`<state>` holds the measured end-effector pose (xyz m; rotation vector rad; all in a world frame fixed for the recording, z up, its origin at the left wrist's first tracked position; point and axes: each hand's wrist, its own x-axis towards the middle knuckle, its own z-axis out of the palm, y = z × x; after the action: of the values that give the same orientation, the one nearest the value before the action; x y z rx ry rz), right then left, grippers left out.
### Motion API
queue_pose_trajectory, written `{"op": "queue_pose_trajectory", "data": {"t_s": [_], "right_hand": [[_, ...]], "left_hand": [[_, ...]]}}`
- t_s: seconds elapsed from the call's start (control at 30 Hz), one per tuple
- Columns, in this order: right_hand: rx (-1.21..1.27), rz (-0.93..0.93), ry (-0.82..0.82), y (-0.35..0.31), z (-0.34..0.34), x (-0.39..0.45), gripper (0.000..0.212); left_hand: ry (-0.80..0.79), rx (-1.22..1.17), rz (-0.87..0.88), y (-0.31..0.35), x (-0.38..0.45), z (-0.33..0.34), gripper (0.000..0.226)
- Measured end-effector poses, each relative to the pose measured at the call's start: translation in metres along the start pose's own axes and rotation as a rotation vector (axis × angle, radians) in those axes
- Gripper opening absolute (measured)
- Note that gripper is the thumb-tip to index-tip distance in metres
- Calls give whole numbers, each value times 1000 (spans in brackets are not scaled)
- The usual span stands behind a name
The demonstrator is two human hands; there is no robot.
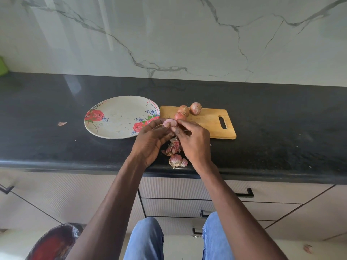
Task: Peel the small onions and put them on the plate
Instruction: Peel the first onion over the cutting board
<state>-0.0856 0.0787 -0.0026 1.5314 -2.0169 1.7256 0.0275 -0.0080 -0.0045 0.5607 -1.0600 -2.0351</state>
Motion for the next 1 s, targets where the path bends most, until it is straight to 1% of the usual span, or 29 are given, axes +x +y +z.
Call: {"op": "queue_pose_trajectory", "data": {"t_s": [0.1,0.23,0.37,0.47,0.63,0.73,0.9,1.0], "right_hand": [[15,-19,10,4,1,-1,29],[51,-28,37,8,0,-1,22],[44,-70,52,8,4,-2,18],[-65,-132,107,7,8,-4,21],[-154,-115,128,6,11,-5,19],[-151,-110,142,7,12,-5,21],[-116,-140,197,6,9,-5,33],[-59,-139,220,4,7,-4,33]], "left_hand": [[3,6,7,1,-1,2,27],[6,45,24,2,-3,5,32],[7,71,36,2,-4,4,26],[-2,92,51,1,-5,6,23],[-2,110,52,2,-7,9,22],[-10,111,52,1,-7,9,23],[-19,70,18,3,-7,9,27],[6,63,-12,5,-7,8,13]]}}
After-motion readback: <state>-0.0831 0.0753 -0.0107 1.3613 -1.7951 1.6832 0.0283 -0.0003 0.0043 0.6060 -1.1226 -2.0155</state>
